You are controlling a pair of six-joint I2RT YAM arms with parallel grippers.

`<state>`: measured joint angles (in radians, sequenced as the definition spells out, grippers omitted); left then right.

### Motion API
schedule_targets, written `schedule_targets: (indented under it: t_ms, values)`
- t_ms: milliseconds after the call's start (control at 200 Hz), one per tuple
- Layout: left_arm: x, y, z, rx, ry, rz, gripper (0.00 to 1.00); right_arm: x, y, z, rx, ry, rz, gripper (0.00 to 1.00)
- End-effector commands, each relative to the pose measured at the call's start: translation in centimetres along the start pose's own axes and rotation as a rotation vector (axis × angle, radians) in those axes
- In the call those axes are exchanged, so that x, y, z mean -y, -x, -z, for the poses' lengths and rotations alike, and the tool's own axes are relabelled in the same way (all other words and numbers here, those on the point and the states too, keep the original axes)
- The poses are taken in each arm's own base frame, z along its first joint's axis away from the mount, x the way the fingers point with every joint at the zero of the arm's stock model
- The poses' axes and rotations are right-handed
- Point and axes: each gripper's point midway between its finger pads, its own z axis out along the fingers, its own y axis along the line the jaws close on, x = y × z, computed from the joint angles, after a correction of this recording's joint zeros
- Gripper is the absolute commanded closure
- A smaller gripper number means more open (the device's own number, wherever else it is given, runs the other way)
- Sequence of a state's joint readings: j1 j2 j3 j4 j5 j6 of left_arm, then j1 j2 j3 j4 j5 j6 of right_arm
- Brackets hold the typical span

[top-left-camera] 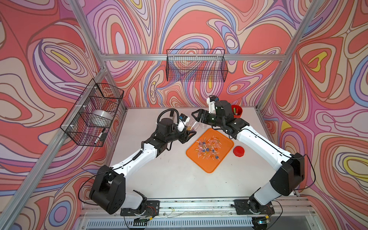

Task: Pour the candies out of the jar
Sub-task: Unscrew the lid from the jar.

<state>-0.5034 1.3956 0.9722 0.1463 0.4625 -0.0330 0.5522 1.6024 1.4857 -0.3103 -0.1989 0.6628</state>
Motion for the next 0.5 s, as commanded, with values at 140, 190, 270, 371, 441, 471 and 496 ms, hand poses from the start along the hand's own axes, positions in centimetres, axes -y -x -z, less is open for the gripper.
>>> schedule_targets:
  t_ms: [140, 190, 270, 371, 441, 471, 496]
  values:
    - [-0.01, 2.17, 0.55, 0.076, 0.033, -0.038, 1.0, -0.42, -1.15, -0.44, -0.016, 0.012, -0.046, 0.26]
    - [-0.05, 2.17, 0.55, 0.074, 0.035, -0.042, 1.0, -0.54, -1.27, -0.53, -0.018, 0.016, -0.051, 0.28]
    - [-0.03, 2.23, 0.53, 0.074, 0.04, -0.046, 1.0, -0.57, -1.31, -0.64, -0.02, 0.018, -0.055, 0.3]
    - [-0.04, 2.23, 0.53, 0.074, 0.041, -0.046, 1.0, -0.47, -1.41, -0.77, -0.022, 0.016, -0.059, 0.35]
    - [0.03, 2.2, 0.5, 0.074, 0.039, -0.046, 1.0, -0.48, -1.37, -0.77, -0.02, 0.017, -0.06, 0.4]
    - [0.05, 2.19, 0.5, 0.074, 0.038, -0.045, 1.0, -0.49, -1.4, -0.8, -0.02, 0.019, -0.059, 0.43]
    - [0.09, 2.19, 0.5, 0.074, 0.035, -0.045, 1.0, -0.53, -1.34, -0.75, -0.017, 0.021, -0.056, 0.46]
